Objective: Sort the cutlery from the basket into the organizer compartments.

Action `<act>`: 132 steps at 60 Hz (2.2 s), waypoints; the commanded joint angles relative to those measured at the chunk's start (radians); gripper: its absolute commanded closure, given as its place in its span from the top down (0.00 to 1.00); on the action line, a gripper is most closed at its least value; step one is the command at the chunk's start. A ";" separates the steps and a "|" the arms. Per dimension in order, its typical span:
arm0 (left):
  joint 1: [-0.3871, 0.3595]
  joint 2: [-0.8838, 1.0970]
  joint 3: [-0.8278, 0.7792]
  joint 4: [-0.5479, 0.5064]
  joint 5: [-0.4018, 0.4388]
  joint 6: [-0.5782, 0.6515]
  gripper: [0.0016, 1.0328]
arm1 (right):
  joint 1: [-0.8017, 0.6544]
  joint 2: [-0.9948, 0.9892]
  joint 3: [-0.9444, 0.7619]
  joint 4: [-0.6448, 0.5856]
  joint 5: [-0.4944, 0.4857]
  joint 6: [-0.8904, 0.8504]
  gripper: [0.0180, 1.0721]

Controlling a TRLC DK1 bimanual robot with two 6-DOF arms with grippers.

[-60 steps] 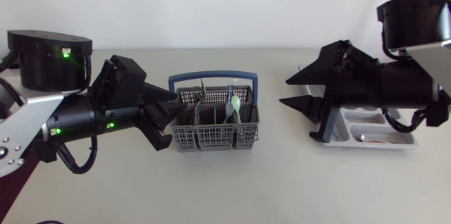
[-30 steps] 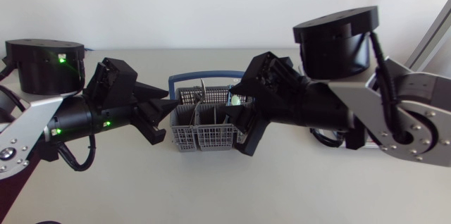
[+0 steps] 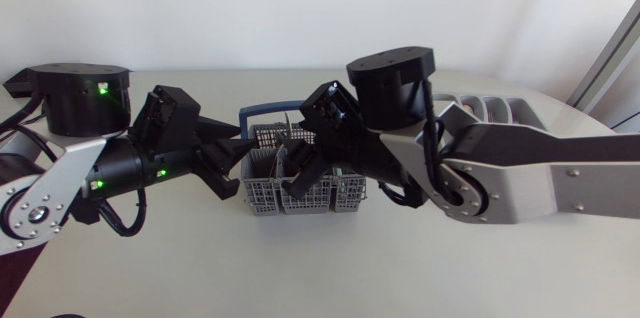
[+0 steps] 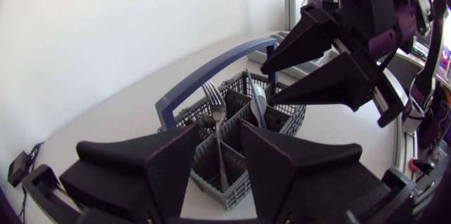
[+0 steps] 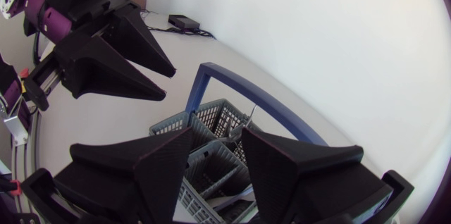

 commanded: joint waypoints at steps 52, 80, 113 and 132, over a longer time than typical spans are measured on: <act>0.123 0.127 -0.056 0.127 0.149 0.050 0.41 | 0.039 0.324 0.073 0.357 0.244 0.125 0.45; 0.121 0.146 -0.068 0.145 0.155 0.047 0.41 | 0.038 0.366 0.093 0.395 0.285 0.142 0.26; 0.118 0.126 -0.082 0.145 0.157 0.046 0.41 | 0.039 0.321 0.037 0.400 0.325 0.150 0.05; 0.121 0.112 -0.088 0.147 0.157 0.049 0.41 | 0.068 0.255 -0.035 0.404 0.313 0.121 0.05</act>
